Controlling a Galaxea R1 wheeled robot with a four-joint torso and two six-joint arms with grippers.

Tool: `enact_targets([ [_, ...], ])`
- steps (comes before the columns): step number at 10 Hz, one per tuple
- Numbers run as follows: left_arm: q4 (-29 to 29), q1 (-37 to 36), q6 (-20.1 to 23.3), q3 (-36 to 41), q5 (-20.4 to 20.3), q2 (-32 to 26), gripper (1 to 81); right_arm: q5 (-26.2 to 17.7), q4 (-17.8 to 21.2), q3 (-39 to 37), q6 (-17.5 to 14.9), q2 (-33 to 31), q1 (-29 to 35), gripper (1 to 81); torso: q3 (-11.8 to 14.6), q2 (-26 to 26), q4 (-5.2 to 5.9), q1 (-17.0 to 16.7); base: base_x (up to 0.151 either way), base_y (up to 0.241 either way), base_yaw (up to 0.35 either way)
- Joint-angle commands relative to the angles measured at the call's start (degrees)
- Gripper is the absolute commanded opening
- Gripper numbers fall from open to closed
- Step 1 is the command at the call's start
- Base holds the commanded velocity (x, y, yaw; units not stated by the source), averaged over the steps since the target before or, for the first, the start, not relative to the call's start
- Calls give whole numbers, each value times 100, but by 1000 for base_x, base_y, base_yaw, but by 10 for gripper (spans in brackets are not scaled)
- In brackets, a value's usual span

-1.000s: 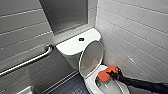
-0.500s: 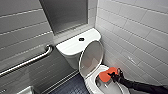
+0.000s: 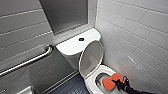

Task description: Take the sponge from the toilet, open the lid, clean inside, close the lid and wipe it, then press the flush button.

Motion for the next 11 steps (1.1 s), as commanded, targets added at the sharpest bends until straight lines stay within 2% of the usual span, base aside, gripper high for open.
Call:
enact_targets([
  [1, 101, 283, 49, -19, 190, 8, 811, 128, 20, 380, 53, -463, 201, 10, 0, 0, 0, 0, 0, 0, 0],
  [7, 109, 283, 101, -213, 111, 158, 811, 1148, 3, 1171, 45, -1210, -827, 10, 0, -2, 0, 0, 0, 0, 0],
  [11, 109, 292, 206, -213, 111, 219, 811, 1859, -32, 1663, 9, -1447, -1671, 10, 0, -5, 0, 0, 0, 0, 0],
])
